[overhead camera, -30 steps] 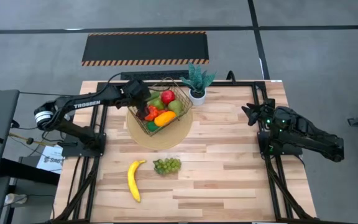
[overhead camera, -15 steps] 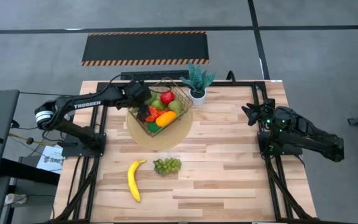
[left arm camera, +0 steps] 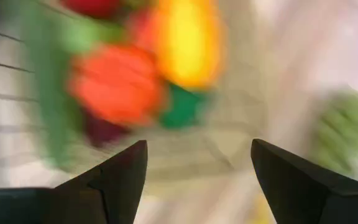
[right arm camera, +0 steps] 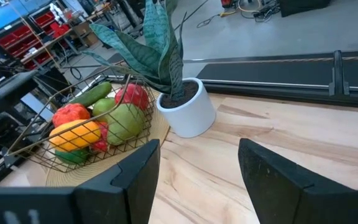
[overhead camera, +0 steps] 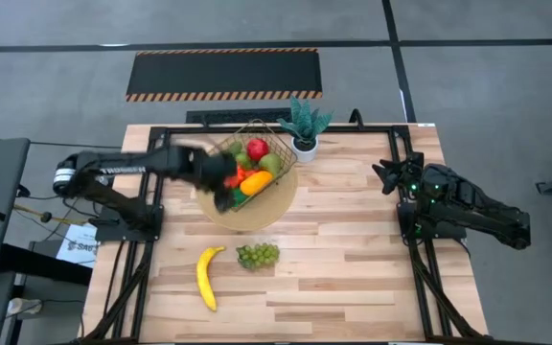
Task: Build produce basket
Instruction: Put the banana into the wire basket
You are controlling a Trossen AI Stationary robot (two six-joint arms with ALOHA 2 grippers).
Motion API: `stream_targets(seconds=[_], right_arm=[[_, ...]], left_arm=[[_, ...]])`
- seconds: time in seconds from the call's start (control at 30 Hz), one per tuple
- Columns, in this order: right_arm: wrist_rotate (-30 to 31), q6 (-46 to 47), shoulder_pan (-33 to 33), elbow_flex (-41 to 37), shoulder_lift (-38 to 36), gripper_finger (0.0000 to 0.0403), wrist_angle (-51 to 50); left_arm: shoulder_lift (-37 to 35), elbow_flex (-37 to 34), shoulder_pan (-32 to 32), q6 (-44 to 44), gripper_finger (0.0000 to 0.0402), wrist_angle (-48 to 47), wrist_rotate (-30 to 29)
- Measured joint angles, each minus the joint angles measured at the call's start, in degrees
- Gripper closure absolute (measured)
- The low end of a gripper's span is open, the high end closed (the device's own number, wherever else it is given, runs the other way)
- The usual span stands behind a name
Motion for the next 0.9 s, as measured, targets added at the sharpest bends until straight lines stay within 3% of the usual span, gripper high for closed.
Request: stream_targets(seconds=[0.17,0.37,0.5,0.63,0.9], right_arm=[[0.0,0.0,0.0,0.0,0.0,0.0163,0.0],[0.0,0.0,0.0,0.0,0.0,0.0163,-0.2],[0.0,0.0,0.0,0.0,0.0,0.0163,-0.2],[0.0,0.0,0.0,0.0,0.0,0.0163,-0.2],[0.0,0.0,0.0,0.0,0.0,0.0163,-0.2]], left_arm=[[0.7,-3.1,-16.5,-15.9,0.0132,1.6,0.1],[0.6,-8.1,-34.5,-55.4,0.0132,3.2,-10.2],[1.6,-11.0,-43.2,-75.1,0.0132,4.0,-11.8],[5.3,-12.2,-48.2,-84.7,0.0132,3.9,-9.6],[15.6,-12.3,-49.7,-90.1,0.0132,5.0,-5.3]])
